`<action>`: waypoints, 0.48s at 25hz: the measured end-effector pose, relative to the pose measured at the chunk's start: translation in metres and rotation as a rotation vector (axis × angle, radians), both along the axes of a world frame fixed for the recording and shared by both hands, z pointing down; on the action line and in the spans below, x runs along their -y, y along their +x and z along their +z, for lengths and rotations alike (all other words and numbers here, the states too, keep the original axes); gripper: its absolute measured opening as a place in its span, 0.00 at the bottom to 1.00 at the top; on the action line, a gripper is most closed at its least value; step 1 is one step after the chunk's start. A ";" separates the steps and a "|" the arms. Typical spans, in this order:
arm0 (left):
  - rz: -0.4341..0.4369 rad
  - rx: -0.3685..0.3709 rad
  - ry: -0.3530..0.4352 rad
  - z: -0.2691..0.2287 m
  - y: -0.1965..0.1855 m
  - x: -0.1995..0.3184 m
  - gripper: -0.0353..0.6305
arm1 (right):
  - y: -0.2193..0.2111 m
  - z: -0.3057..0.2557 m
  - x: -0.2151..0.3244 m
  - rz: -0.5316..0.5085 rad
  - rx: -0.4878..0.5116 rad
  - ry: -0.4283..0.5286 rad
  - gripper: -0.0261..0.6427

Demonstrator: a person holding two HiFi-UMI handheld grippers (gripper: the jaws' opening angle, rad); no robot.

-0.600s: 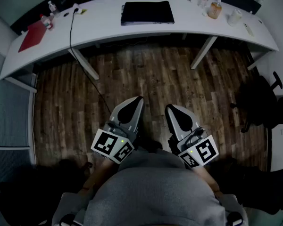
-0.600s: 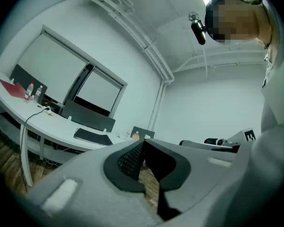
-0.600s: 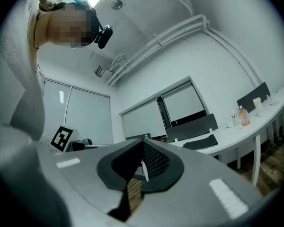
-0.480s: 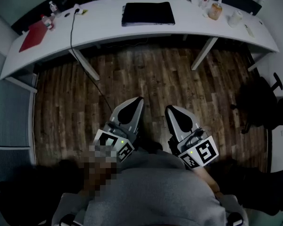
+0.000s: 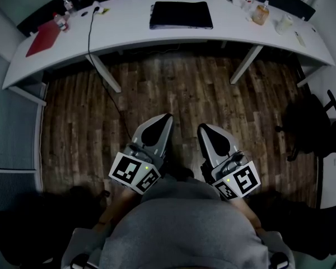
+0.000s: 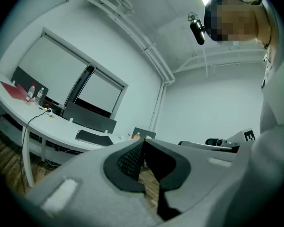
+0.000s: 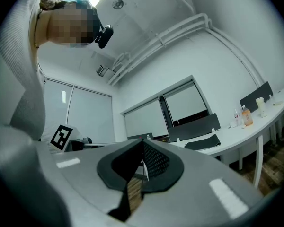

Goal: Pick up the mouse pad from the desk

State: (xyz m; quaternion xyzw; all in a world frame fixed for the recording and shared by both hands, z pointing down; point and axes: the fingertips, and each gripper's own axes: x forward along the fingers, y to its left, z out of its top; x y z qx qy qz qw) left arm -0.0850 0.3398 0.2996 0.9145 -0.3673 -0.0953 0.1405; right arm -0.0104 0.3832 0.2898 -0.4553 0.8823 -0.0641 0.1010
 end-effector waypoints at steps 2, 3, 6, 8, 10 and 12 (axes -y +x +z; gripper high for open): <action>-0.002 0.001 0.002 0.000 -0.001 0.000 0.05 | -0.001 0.000 0.000 -0.001 -0.002 0.002 0.04; 0.000 0.002 0.003 0.000 -0.002 -0.001 0.05 | -0.002 0.000 0.000 0.000 -0.003 0.002 0.04; 0.008 0.004 0.006 0.000 -0.006 -0.003 0.05 | -0.004 0.001 -0.001 0.008 -0.002 0.002 0.04; 0.009 0.002 0.007 0.000 -0.009 -0.002 0.05 | -0.004 -0.002 0.000 0.016 0.008 0.013 0.04; 0.005 0.002 0.007 0.001 -0.015 -0.003 0.05 | -0.007 -0.005 -0.002 0.025 0.026 0.032 0.04; 0.002 0.006 0.007 0.002 -0.020 -0.003 0.05 | -0.011 -0.007 -0.002 0.034 0.034 0.041 0.04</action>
